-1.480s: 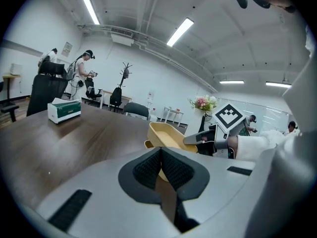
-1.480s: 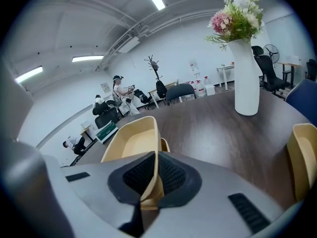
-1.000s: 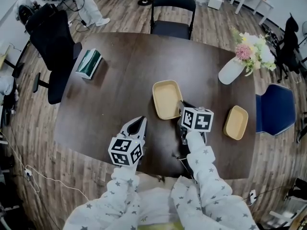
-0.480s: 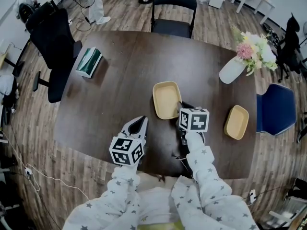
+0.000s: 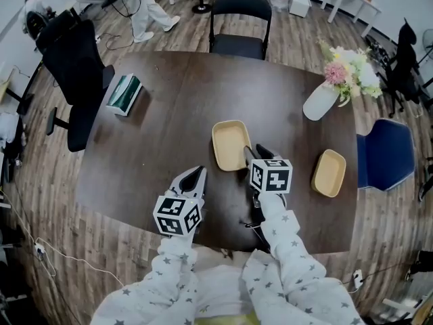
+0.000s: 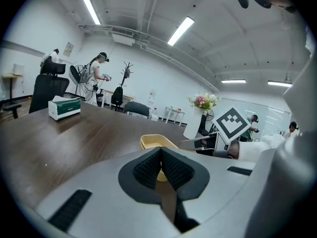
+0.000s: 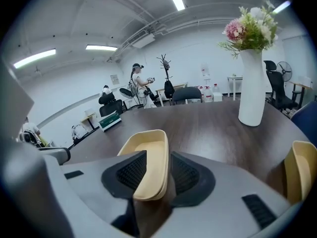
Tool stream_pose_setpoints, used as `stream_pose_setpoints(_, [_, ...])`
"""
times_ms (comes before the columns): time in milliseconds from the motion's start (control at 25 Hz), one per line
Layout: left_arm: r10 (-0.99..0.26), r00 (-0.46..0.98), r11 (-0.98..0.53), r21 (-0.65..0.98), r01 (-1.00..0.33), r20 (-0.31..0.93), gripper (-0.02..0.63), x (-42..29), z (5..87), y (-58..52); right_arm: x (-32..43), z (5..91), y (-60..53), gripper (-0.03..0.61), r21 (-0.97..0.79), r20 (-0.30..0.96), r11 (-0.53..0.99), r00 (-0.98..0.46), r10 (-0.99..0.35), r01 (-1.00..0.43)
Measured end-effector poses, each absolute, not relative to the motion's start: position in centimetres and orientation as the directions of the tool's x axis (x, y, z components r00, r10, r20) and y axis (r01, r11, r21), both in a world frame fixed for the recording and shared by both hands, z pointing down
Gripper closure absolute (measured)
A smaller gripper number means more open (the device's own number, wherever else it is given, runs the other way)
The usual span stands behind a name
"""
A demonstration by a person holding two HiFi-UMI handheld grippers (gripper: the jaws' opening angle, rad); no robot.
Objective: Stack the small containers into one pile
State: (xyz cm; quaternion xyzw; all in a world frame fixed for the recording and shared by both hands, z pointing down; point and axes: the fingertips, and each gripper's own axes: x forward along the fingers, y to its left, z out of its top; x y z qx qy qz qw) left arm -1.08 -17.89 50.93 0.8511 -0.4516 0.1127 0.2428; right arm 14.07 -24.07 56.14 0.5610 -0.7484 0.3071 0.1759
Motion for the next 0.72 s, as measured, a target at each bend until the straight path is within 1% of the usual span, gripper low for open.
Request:
stream_pose_setpoints(160, [-0.727,0.563,-0.474,0.306,-0.825,0.393,0.589,-0.8,50.2,-17.4,14.3,55.3,-23.0,0.447,-0.285,0.581,0.192,-0.328,-0.745,-0.939])
stream_pose_setpoints(280, [-0.74,0.563,-0.479,0.299,-0.825,0.369,0.589,-0.4,49.3,-17.0,14.6,54.4,-22.0,0.511,-0.273,0.565,0.214,-0.336,-0.754,-0.938])
stream_pose_setpoints(400, [-0.749,0.566,-0.486,0.295,-0.823,0.345,0.589,0.1,48.4,-16.6,14.6,53.4,-21.1,0.54,-0.25,0.553,0.242,-0.344,-0.759,-0.937])
stream_pose_setpoints(560, [-0.745,0.58,-0.501,0.297,-0.813,0.33,0.589,0.7,47.8,-15.2,14.5,52.4,-19.2,0.549,-0.237,0.541,0.26,-0.35,-0.765,-0.936])
stream_pose_setpoints(720, [-0.71,0.626,-0.553,0.296,-0.779,0.322,0.589,2.2,47.5,-14.8,15.5,51.9,-17.7,0.552,-0.253,0.525,0.223,-0.328,-0.785,-0.941])
